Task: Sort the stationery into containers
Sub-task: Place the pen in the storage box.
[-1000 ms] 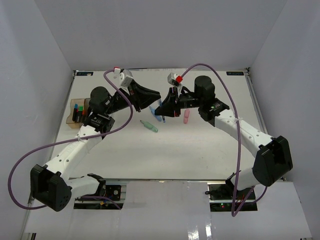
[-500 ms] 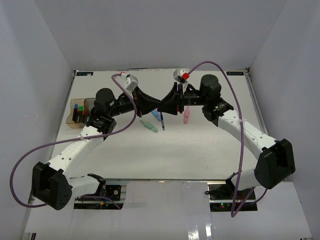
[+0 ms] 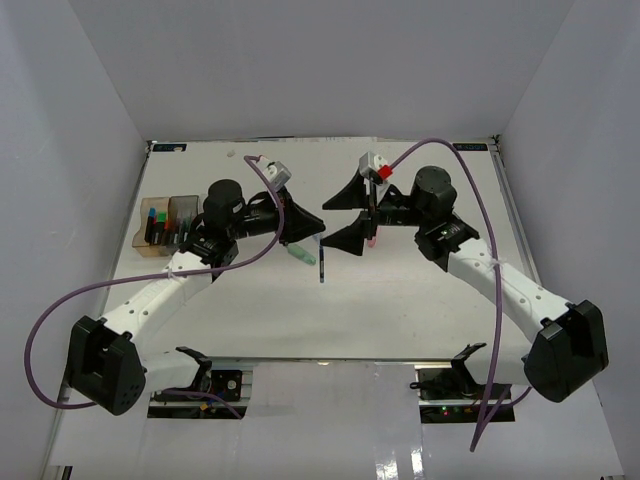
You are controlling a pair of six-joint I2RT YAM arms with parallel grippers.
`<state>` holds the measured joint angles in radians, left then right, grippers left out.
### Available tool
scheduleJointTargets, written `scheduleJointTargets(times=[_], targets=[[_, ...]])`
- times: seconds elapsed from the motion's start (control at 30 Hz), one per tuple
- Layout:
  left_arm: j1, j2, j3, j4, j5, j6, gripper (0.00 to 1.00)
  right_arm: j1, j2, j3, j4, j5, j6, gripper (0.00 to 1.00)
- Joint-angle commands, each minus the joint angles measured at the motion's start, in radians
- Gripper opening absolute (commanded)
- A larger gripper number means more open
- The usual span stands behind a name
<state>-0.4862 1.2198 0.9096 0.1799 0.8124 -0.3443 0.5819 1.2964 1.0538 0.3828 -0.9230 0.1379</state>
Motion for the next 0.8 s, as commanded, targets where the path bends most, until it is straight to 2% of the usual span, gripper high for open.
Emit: scheduleJointTargets(times=[0.0,0.17,0.4,0.63,0.77], targets=[[0.000,-0.011,0.021,-0.046,-0.093,0.033,0.00,0.001,-0.049,-0.076,-0.034,0.030,-0.049,0.98],[0.011,-0.011,0.058,-0.258,-0.377,0.158,0.00,-0.005,-0.140,-0.185,-0.120,0.179,-0.092,0.94],[0.109,0.033,0.176,-0.532,-0.760,0.321,0.00,-0.008,-0.224,-0.325,-0.127,0.297,-0.058,0.90],[0.268,0.150,0.317,-0.683,-1.011,0.413,0.00,-0.008,-0.243,-0.426,-0.092,0.263,-0.047,0.90],[0.377,0.240,0.396,-0.686,-1.071,0.444,0.00,-0.008,-0.247,-0.460,-0.062,0.230,-0.021,0.90]])
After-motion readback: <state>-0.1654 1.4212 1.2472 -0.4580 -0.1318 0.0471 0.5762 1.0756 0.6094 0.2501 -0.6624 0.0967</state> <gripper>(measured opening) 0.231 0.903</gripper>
